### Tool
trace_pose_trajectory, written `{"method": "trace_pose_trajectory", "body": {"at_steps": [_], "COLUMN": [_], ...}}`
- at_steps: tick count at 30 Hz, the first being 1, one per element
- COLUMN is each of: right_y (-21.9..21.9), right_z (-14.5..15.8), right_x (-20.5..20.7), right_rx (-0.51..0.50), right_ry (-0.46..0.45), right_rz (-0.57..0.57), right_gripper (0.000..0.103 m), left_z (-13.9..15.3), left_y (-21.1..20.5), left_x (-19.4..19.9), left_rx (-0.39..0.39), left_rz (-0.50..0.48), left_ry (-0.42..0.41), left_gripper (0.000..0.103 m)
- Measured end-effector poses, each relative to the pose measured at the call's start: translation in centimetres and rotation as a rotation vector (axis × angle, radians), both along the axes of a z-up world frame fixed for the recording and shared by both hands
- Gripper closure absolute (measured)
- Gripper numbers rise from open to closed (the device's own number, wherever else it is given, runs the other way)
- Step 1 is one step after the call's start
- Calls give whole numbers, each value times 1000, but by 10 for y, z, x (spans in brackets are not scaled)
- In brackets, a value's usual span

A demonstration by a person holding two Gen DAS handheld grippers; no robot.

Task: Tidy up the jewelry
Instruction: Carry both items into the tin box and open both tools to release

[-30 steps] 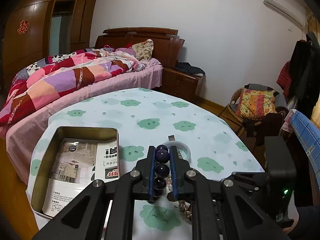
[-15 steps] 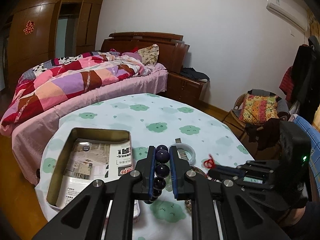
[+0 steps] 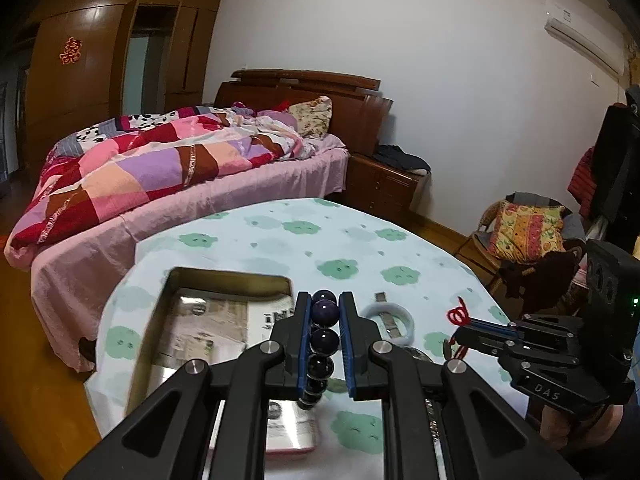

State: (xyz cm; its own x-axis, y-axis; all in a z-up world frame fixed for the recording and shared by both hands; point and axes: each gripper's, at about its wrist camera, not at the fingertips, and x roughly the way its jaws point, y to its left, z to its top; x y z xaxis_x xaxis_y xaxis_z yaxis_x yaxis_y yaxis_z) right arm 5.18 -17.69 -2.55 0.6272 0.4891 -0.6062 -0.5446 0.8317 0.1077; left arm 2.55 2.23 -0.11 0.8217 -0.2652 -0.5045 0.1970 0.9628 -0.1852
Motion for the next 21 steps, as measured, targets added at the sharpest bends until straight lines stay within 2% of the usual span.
{"method": "trace_pose_trajectory", "body": {"at_steps": [13, 21], "right_y": [40, 72], "right_z": [20, 20], "right_x": [26, 46], "right_rx": [5, -4], "right_ry": [-14, -3], "right_rz": [101, 151], "right_gripper": [95, 95], "left_z": [8, -5], "left_y": [39, 52], "left_x": [28, 44], "left_rx": [44, 34], "left_rz": [78, 80], "left_ry": [-18, 12], "left_gripper": [90, 90]}}
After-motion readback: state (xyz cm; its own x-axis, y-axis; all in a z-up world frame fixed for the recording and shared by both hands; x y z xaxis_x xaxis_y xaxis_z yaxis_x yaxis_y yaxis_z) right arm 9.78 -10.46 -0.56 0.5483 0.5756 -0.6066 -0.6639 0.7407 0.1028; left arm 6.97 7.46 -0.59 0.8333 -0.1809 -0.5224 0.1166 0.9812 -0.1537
